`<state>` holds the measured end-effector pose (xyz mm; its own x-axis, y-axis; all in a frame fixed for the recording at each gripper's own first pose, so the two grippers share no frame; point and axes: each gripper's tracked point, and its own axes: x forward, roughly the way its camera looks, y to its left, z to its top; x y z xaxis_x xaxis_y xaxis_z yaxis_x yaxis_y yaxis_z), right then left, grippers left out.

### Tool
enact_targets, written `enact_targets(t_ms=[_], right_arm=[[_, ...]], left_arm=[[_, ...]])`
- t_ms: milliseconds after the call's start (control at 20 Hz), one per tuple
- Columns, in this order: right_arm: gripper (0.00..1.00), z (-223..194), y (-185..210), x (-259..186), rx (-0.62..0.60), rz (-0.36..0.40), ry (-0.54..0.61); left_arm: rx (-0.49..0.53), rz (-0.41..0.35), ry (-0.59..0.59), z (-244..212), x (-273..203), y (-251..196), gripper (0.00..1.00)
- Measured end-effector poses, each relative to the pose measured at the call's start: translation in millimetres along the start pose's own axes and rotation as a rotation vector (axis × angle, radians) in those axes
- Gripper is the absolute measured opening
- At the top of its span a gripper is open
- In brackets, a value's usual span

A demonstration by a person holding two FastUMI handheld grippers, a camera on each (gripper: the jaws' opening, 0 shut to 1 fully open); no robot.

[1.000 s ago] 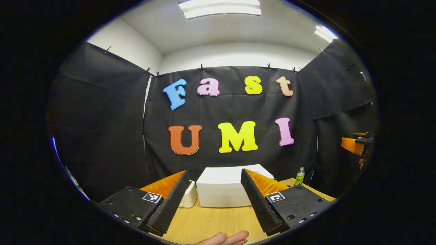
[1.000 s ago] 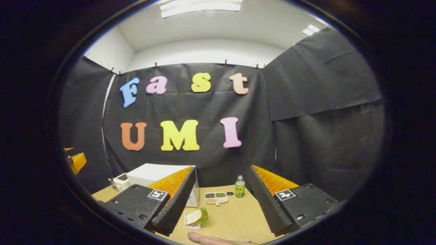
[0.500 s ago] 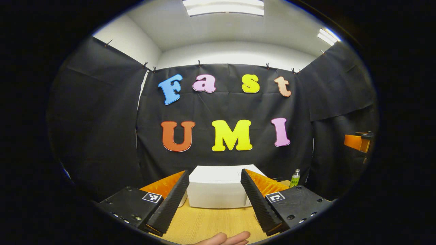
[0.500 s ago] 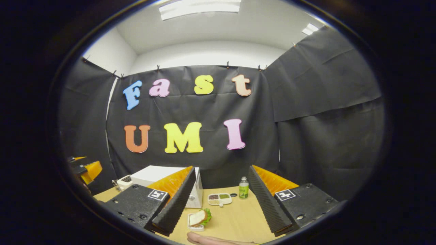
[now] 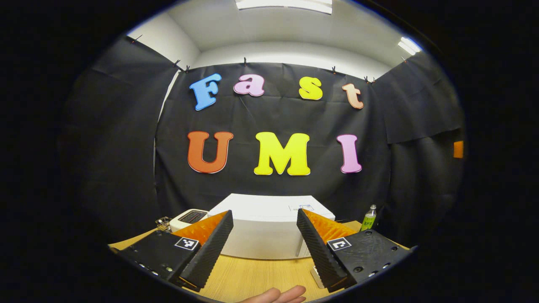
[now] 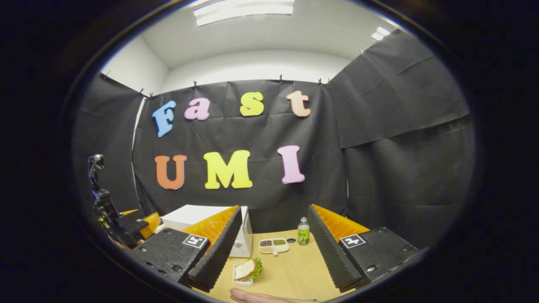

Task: Open the microwave oven with the left hand, put the food in, and close the microwave oven.

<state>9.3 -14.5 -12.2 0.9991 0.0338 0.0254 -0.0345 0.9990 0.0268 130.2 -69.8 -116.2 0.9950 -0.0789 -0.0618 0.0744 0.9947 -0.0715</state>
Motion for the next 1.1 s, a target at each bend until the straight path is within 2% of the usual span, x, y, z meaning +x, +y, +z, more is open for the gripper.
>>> enact_targets(t_ms=[150,200,350,400,450,600,650,950,1100], right_arm=[[0.99,-12.2,-3.1,6.9,-0.019,0.0,0.006],[0.93,-16.5,-4.3,9.1,-0.019,0.002,0.012],[0.93,-30.1,-9.9,18.9,-0.008,0.006,0.029],[0.99,-33.0,-12.5,21.4,-0.009,0.003,0.032],[0.93,-36.2,-16.1,24.8,-0.015,0.001,0.033],[0.93,-34.0,-24.6,30.6,-0.057,-0.006,0.001],[1.0,-34.6,-27.7,31.7,-0.071,-0.01,-0.01],[0.99,-50.3,-33.7,41.9,-0.089,0.01,-0.001],[0.99,-60.2,-38.3,52.2,-0.119,-0.003,0.01]], left_arm=[[-0.036,-0.073,0.053,-43.6,29.1,-27.6,0.95],[-0.043,-0.075,0.062,-56.1,38.4,-32.0,0.95],[-0.047,-0.081,0.096,-94.2,68.9,-45.6,0.95],[-0.049,-0.085,0.109,-106.6,78.1,-51.1,0.95],[-0.051,-0.092,0.116,-117.3,87.9,-55.8,0.95],[-0.094,-0.105,0.164,-152.9,111.7,-70.1,0.95],[-0.1,-0.106,0.174,-161.4,117.6,-73.3,0.95],[-0.062,-0.08,0.157,-181.7,144.9,-77.8,0.94],[0.008,-0.088,0.133,-179.3,156.1,-83.1,0.94]])
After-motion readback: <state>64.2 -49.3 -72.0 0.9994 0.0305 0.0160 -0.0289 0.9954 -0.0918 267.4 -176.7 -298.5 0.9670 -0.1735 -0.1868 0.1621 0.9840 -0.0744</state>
